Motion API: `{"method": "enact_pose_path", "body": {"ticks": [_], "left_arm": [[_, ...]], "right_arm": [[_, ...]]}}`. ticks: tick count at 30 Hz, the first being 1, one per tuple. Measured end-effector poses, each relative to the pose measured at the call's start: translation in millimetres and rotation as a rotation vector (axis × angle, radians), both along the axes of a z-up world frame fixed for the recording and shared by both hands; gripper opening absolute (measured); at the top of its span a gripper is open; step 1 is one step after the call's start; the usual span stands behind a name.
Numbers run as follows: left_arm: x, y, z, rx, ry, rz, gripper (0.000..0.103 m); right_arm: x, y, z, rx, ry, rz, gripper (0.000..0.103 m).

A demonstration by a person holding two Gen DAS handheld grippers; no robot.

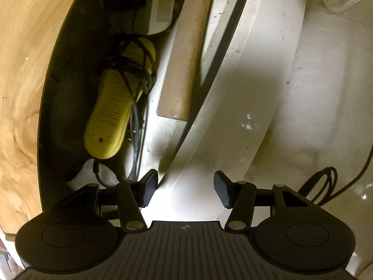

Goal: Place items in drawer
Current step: 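Pull the drawer outward with both grippers holding its front edge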

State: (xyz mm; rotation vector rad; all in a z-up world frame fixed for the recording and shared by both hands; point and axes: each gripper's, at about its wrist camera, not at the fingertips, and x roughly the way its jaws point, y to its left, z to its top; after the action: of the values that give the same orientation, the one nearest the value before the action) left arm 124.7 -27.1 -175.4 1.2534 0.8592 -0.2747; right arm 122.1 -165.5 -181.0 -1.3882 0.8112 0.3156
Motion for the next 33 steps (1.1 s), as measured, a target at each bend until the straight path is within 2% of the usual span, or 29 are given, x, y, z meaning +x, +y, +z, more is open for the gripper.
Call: {"method": "enact_pose_path", "body": {"ticks": [18,33], "left_arm": [[-37,0,12,-0.018,0.115,0.003,0.052],[-68,-9,10,-0.043,0.257,-0.042,0.051]], "right_arm": [[-45,0,10,-0.006,0.077,0.018,0.036],[-88,7,19,0.008,0.212,0.066,0.032]]}}
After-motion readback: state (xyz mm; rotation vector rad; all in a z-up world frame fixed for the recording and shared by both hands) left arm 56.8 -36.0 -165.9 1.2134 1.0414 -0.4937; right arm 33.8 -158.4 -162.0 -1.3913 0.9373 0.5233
